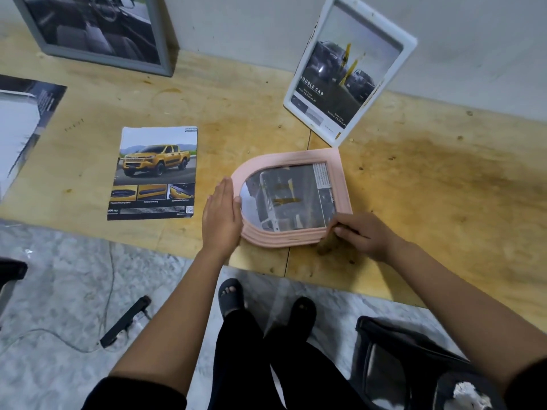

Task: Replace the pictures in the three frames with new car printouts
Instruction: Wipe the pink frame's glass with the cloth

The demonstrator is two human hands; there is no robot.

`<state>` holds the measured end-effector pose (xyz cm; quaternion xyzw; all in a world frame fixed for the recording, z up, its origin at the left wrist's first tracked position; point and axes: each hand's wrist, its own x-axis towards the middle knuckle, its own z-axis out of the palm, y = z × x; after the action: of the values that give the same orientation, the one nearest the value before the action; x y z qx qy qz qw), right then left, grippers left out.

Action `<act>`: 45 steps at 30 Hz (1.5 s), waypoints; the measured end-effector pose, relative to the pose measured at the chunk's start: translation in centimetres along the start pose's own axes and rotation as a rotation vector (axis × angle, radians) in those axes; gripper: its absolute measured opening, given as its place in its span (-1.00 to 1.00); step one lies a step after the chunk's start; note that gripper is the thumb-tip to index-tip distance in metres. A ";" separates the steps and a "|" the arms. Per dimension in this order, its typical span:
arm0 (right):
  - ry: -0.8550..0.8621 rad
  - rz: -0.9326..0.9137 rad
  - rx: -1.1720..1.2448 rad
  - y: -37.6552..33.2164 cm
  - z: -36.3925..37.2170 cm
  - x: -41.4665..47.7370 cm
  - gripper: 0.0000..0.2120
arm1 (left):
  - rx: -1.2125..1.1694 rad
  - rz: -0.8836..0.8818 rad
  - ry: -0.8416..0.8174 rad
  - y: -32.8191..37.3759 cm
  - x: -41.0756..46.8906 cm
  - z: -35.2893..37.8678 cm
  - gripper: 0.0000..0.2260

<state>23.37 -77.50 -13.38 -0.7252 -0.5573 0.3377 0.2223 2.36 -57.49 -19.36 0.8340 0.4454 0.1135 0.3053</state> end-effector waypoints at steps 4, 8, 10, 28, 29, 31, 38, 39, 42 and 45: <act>0.065 0.264 0.202 1.9 -3.3 -0.9 -0.84 | 0.006 0.007 0.019 -0.1 0.1 0.0 -0.57; 0.615 0.483 0.756 0.2 -3.5 -1.2 -0.80 | -0.005 0.007 0.016 -0.3 0.1 -0.1 -0.58; 0.815 0.608 1.110 -1.0 -2.6 -1.4 -0.81 | -0.002 0.010 0.022 -0.3 0.1 -0.1 -0.58; 0.165 -0.438 -0.284 -4.4 10.0 1.7 -0.57 | 0.041 -0.016 0.025 -0.2 -0.2 0.0 -0.58; 0.144 -0.392 -0.259 -4.5 9.4 1.3 -0.59 | 0.042 -0.018 0.026 -0.2 -0.2 0.0 -0.58; 0.138 -0.312 -0.227 -4.2 8.5 0.7 -0.61 | 0.044 -0.012 0.027 -0.2 -0.2 -0.1 -0.58; 0.237 -0.094 -0.264 -1.4 4.1 -3.3 -0.54 | 0.024 0.018 0.033 -0.4 0.0 0.0 -0.59; 0.264 -0.059 -0.249 -0.8 3.3 -4.2 -0.53 | 0.021 0.018 0.037 -0.4 0.1 0.0 -0.59; 0.303 0.146 -0.271 1.2 1.5 -6.0 -0.53 | 0.020 0.011 0.047 -0.4 0.0 0.1 -0.60; 0.293 0.326 -0.192 2.8 1.0 -6.1 -0.62 | 0.025 0.018 0.054 -0.4 0.0 0.2 -0.61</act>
<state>23.56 -84.21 -14.49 -0.8647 -0.4242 0.2057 0.1733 2.19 -57.38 -19.82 0.8384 0.4471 0.1332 0.2819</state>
